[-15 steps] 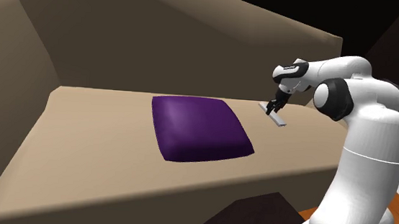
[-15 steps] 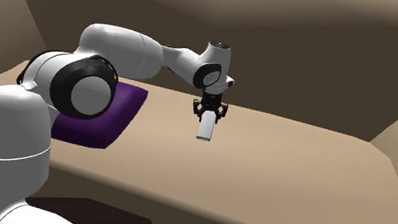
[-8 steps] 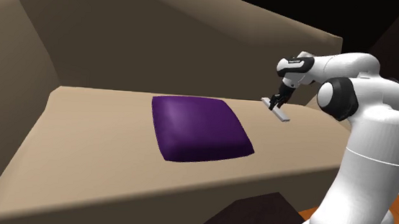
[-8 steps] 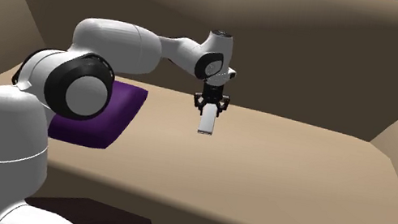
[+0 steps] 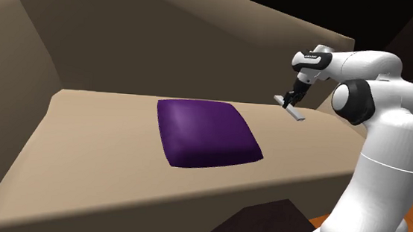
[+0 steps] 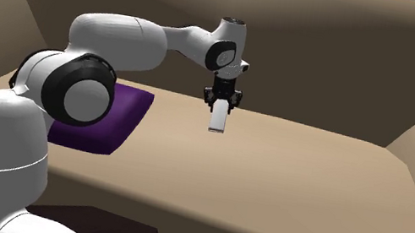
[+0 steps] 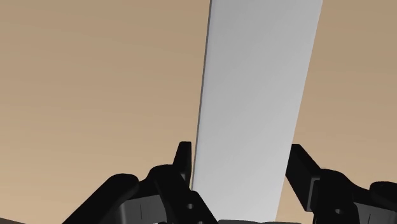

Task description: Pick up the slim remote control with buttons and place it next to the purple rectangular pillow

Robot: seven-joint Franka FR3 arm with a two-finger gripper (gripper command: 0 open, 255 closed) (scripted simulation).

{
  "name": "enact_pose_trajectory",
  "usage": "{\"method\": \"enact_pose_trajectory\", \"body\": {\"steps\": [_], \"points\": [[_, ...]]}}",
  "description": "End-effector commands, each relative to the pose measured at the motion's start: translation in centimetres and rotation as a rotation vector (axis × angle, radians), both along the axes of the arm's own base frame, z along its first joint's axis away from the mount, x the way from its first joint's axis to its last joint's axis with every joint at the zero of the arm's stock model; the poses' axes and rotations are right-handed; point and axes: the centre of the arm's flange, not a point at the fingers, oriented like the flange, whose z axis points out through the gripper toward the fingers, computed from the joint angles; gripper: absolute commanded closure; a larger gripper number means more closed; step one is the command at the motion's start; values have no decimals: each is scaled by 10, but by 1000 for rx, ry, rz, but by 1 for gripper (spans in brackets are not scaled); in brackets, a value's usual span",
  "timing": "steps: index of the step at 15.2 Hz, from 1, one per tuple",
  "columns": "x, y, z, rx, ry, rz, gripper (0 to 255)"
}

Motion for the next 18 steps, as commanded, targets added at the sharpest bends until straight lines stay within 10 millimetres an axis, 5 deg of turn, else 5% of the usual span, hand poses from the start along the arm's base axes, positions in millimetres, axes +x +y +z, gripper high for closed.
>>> {"method": "enact_pose_trajectory", "body": {"steps": [1, 11, 18], "points": [[1, 0, 10, 0, 0, 0, 255], [0, 0, 60, 0, 0, 0, 255], [4, 92, 61, 0, 0, 0, 255]]}}
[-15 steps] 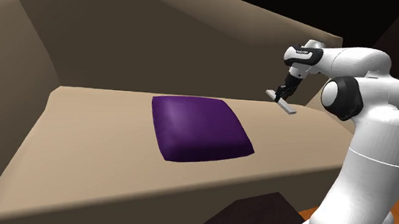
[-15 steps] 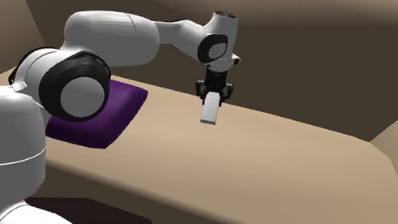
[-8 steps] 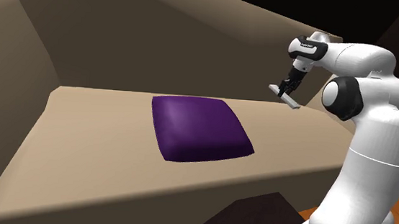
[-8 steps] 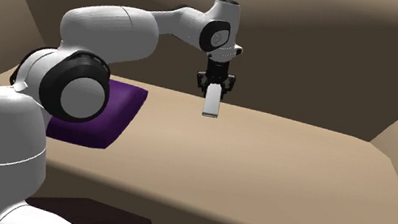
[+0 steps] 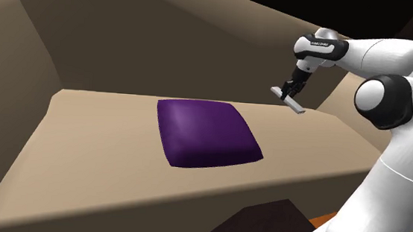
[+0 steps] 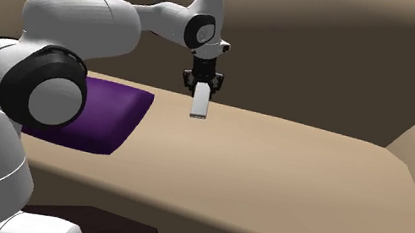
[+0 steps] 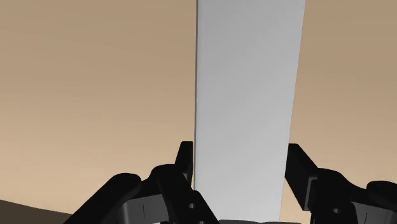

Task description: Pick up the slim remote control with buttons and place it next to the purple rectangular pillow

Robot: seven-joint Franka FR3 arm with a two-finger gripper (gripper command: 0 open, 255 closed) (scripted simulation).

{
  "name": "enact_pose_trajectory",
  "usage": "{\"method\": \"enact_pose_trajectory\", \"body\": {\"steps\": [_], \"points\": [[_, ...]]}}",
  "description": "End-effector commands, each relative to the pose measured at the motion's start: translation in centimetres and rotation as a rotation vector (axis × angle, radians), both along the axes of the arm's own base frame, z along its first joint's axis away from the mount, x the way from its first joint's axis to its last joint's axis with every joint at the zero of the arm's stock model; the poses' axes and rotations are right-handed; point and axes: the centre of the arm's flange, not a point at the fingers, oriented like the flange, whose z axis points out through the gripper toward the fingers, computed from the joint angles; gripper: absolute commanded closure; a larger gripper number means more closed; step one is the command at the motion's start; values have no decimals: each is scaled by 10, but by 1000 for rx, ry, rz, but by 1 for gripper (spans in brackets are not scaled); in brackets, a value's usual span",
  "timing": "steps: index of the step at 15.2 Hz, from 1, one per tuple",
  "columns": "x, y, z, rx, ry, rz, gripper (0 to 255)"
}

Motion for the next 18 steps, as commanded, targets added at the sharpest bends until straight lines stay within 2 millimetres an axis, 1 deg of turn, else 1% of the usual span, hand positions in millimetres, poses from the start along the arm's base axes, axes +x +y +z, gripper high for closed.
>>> {"method": "enact_pose_trajectory", "body": {"steps": [1, 5, 18], "points": [[0, 26, -2, -1, 0, -1, 255], [2, 79, -2, -1, 0, -1, 255], [2, 79, -71, -1, 0, -1, 255]]}}
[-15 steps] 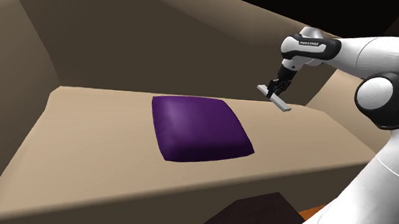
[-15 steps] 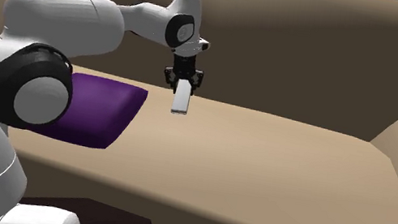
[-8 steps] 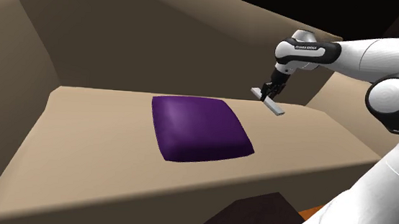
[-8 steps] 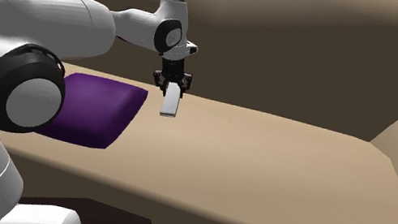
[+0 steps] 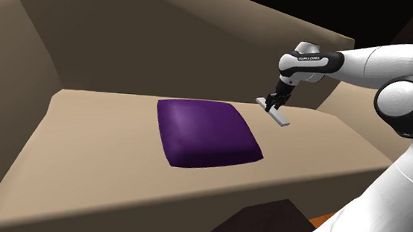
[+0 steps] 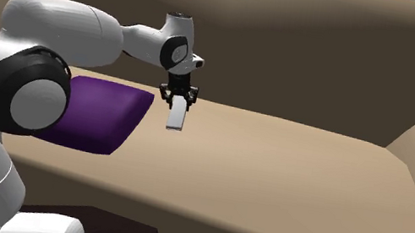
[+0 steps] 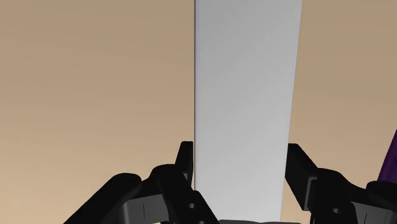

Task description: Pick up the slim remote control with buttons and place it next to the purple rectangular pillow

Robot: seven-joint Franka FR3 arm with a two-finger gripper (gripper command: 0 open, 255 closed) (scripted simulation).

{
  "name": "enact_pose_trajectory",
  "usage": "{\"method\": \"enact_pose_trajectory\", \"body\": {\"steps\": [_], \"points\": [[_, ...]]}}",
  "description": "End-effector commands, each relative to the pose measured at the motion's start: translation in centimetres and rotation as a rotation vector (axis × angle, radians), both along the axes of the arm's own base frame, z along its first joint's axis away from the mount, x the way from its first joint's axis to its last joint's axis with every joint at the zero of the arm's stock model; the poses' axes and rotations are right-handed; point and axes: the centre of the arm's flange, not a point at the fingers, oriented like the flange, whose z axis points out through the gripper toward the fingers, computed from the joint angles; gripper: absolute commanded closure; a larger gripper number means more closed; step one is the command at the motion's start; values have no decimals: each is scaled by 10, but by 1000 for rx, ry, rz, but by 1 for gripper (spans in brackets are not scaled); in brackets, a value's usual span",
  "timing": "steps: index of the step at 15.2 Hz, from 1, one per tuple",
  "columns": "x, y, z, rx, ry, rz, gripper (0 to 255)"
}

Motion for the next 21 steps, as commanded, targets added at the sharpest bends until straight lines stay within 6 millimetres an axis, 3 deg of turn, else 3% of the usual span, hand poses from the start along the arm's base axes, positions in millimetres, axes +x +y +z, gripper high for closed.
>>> {"method": "enact_pose_trajectory", "body": {"steps": [1, 15, 21], "points": [[-1, -1, -10, 0, -1, 0, 255], [-1, -1, -83, 0, -1, 0, 255], [-1, -1, -83, 0, -1, 0, 255]]}}
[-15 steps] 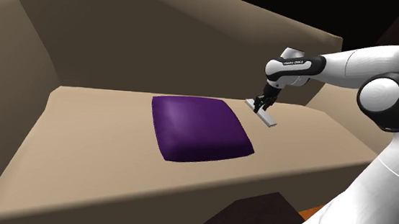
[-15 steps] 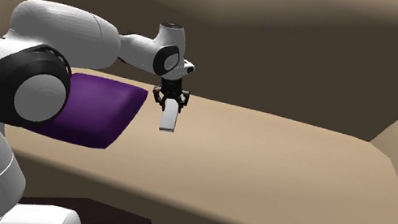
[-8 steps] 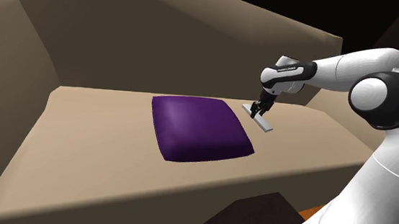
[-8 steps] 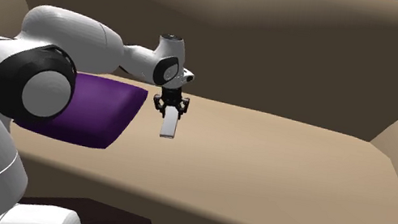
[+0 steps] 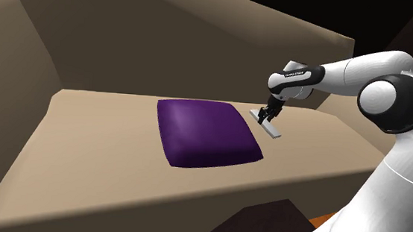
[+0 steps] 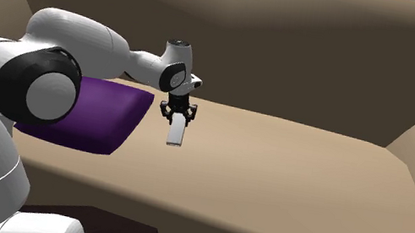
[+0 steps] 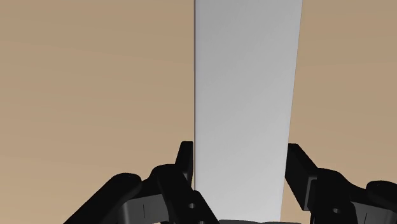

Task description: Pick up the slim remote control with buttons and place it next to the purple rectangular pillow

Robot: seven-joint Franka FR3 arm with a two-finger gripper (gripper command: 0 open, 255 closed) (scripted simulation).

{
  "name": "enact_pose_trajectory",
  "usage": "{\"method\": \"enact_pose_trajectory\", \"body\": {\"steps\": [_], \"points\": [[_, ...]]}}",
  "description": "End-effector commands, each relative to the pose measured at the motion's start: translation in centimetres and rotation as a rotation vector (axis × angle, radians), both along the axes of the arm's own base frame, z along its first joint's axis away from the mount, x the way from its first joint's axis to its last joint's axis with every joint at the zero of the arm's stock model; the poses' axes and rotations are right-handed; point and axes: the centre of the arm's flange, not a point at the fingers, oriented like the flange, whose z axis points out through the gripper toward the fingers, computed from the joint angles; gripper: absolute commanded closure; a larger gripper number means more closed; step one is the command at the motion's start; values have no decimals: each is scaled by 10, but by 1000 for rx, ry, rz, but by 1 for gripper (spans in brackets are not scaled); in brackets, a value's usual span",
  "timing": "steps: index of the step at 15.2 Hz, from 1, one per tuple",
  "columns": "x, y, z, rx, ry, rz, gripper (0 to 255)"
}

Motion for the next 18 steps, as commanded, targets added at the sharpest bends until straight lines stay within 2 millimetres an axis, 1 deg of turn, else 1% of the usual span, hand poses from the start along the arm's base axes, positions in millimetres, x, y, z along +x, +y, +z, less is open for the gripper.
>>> {"method": "enact_pose_trajectory", "body": {"steps": [1, 2, 7, 10, 11, 18], "points": [[0, 0, 0, 0, 0, 0, 255], [0, 0, 0, 0, 0, 0, 0], [0, 0, 0, 0, 0, 0, 0], [0, 1, 40, 0, 0, 0, 0], [0, 2, 50, 0, 0, 0, 0], [0, 2, 50, 0, 0, 0, 0]]}}
